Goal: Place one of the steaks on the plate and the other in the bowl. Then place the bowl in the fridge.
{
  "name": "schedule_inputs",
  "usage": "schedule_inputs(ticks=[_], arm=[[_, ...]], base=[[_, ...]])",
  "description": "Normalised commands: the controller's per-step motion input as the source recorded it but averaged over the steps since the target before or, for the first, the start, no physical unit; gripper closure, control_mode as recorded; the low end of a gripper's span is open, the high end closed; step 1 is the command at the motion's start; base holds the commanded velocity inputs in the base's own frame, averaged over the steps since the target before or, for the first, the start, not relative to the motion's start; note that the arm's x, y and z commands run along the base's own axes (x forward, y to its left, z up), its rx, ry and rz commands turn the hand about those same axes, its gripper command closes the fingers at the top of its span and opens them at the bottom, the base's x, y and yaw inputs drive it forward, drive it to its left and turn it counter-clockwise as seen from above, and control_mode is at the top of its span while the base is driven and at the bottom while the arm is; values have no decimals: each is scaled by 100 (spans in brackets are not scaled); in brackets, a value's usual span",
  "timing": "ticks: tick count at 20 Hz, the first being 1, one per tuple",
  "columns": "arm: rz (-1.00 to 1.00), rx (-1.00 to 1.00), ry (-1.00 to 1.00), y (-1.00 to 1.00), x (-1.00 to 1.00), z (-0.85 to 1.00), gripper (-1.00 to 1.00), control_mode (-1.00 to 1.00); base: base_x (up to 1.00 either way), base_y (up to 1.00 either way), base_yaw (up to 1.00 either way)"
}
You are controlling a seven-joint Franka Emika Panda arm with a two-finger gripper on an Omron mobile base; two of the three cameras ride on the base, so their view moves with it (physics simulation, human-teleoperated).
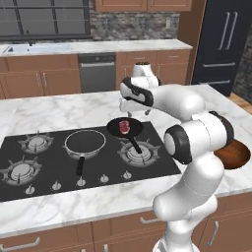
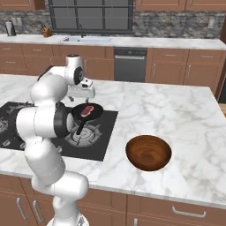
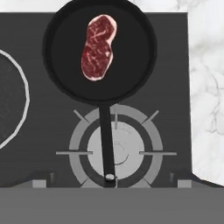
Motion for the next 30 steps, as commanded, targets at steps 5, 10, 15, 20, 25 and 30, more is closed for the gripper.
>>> schedule_inputs(ticks=[5, 10, 15, 20, 25, 30], arm=[[0, 0, -1, 2, 92, -53, -100, -100], [-3, -1, 0, 3, 66, -61, -100, -100], [-7, -7, 2, 9, 68, -25, -100, -100], [0, 0, 7, 3, 55, -23, -100, -100], [0, 0, 1, 8, 16, -43, -100, -100], [0, 0, 0, 8, 3, -50, -100, -100]], base=[[0, 0, 0], [0, 0, 0], [0, 0, 0], [0, 0, 0], [0, 0, 0], [0, 0, 0]])
